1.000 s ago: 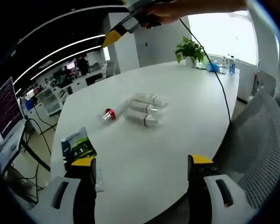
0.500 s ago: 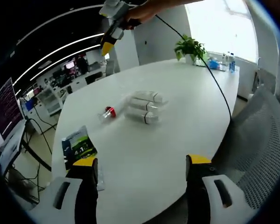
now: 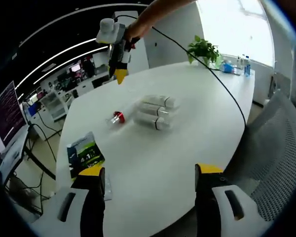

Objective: Arrange the skincare products in the storage area until every visible bottle or jar stands upright without overlapping.

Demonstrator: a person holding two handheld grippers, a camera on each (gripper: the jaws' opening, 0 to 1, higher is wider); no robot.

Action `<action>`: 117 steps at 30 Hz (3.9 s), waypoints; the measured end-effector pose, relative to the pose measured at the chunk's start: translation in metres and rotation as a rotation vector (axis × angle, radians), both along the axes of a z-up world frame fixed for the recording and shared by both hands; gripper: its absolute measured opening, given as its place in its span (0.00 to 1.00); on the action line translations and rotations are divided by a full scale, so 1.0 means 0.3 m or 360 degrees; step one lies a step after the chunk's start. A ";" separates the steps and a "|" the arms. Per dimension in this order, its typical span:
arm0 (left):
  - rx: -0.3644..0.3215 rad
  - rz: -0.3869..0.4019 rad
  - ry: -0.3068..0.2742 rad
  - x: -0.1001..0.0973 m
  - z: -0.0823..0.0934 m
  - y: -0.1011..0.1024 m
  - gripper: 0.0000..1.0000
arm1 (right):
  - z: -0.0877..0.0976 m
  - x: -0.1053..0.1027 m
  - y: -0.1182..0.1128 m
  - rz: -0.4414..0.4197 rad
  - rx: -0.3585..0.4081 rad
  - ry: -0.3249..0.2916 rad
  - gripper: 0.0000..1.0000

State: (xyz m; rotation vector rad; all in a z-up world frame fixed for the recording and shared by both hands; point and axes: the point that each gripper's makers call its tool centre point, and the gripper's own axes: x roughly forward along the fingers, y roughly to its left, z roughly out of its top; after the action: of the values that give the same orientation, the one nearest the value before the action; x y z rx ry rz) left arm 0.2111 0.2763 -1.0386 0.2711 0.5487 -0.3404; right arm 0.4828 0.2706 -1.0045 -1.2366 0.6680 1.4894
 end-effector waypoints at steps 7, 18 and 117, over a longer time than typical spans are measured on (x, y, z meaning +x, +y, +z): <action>-0.0047 0.0024 0.0022 0.002 -0.009 0.002 0.78 | -0.141 -0.048 -0.011 0.0079 -0.0153 0.0063 0.41; -0.0321 0.0104 -0.0018 0.014 0.036 -0.017 0.91 | -0.288 -0.045 -0.035 0.0151 -0.0317 0.0096 0.37; -0.0404 0.0020 0.0172 -0.022 0.004 -0.059 0.54 | 0.383 -0.586 -0.340 -0.1397 0.1866 0.0730 0.20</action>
State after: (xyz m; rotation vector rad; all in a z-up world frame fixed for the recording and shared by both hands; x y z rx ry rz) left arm 0.2045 0.2585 -1.0374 0.0037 0.6067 -0.4098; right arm 0.3072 0.1687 -0.8896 0.3050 0.3891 1.0487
